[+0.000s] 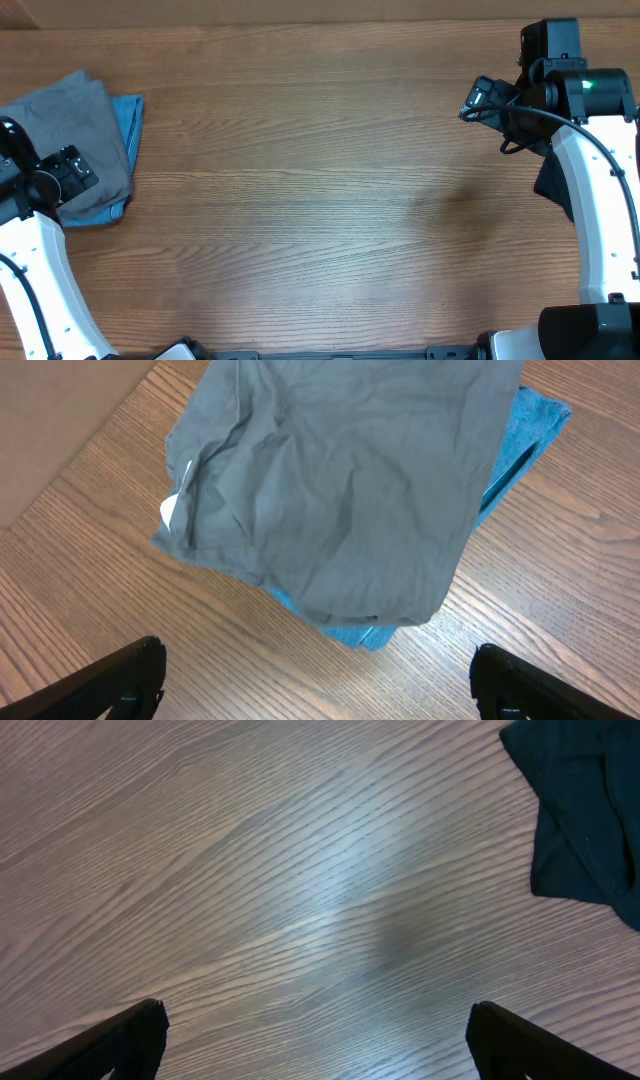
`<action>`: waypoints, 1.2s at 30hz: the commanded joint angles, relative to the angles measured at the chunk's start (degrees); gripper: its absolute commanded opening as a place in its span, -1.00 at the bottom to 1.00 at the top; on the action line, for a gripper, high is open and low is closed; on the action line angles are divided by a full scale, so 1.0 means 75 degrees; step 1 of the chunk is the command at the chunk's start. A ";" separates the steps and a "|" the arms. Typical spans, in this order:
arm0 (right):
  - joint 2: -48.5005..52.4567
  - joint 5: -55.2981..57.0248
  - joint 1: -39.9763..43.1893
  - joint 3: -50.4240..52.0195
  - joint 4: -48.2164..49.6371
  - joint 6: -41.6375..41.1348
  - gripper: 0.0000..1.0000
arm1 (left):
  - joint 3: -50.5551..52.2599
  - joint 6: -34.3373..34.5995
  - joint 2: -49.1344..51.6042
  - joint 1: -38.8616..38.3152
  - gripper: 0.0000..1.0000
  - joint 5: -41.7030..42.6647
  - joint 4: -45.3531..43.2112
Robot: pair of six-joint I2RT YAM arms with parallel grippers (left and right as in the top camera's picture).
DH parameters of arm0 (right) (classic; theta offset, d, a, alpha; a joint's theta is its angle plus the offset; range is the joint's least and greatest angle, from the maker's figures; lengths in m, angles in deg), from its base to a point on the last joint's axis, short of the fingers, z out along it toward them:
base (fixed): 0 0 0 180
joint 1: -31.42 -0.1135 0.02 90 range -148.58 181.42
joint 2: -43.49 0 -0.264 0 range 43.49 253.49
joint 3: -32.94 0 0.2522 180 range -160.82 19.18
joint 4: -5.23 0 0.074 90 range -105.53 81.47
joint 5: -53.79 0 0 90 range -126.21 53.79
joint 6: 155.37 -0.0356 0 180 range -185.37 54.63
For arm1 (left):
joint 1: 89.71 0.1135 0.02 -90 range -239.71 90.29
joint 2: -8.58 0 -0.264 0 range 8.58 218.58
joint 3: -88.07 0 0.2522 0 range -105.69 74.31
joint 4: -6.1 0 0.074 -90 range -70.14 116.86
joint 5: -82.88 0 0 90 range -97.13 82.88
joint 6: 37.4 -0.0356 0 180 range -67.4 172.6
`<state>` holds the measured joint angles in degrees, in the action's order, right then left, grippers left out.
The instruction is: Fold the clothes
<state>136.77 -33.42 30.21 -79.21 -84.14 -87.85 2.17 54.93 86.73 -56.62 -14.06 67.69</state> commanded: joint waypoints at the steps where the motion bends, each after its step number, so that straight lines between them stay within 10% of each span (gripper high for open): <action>1: 0.0009 -0.0017 0.0009 0.0012 0.0038 -0.0038 1.00 | -0.0012 -0.0201 0.0044 -0.0029 1.00 -0.0125 -0.0006; 16: -0.0350 -0.0017 -0.0052 0.0012 0.0041 -0.0038 1.00 | -0.0012 -0.0201 0.0044 -0.0029 1.00 -0.0128 -0.0006; 36: -0.5619 0.1119 -0.2107 0.0181 0.0061 0.0020 1.00 | -0.0012 -0.0201 0.0044 -0.0029 1.00 -0.0128 -0.0006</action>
<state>100.38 -31.45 16.04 -78.71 -84.03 -87.80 2.17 54.93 86.73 -56.62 -14.28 67.72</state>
